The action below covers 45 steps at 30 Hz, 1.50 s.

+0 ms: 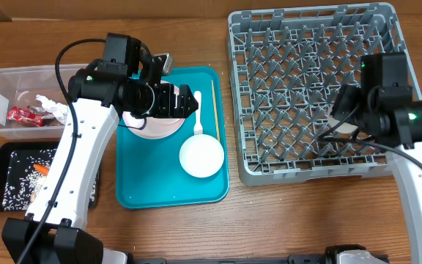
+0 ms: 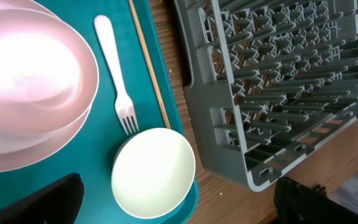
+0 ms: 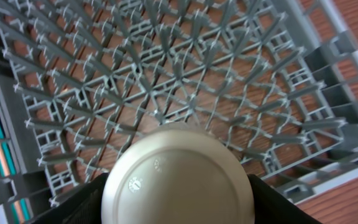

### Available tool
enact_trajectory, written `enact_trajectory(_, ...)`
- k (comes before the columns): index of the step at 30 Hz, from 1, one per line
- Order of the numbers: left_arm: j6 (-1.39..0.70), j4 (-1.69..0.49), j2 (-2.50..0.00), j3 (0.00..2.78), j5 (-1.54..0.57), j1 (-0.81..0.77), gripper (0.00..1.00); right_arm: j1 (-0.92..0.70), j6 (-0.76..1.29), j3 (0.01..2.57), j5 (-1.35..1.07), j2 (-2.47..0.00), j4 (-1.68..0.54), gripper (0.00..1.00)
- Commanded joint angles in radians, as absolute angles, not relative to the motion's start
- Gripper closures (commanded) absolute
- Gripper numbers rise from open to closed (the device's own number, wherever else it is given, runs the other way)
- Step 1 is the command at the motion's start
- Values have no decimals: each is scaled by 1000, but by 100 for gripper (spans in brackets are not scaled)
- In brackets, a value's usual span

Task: Sort waste into correct bins and load items into the dishwasher rack
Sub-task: 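Lower the cup upside down into the grey dish rack with the right gripper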

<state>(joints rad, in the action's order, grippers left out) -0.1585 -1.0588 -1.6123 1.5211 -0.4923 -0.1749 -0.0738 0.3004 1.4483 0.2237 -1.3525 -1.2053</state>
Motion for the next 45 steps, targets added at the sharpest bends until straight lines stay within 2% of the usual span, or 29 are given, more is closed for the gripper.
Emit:
enact_trajectory(1,-158,-1058,-1609,1525,-467,-175,0,-78,318,1458,161,-1356,-1215,60)
enact_trajectory(10,-158,-1058,-1609,1525,-456,-175,0,-77,310,1449,152,-1356,-1245,61)
enact_trajectory(19,-158,-1057,-1609,1525,-456,-175,0,-75,315,1346,156,-1356,-1186,61)
enact_trajectory(27,-158,-1058,-1609,1525,-456,-175,0,-19,334,1337,212,-1356,-1233,61)
enact_trajectory(45,-158,-1057,-1609,1525,-456,-175,0,10,329,1196,128,-1357,-1146,61)
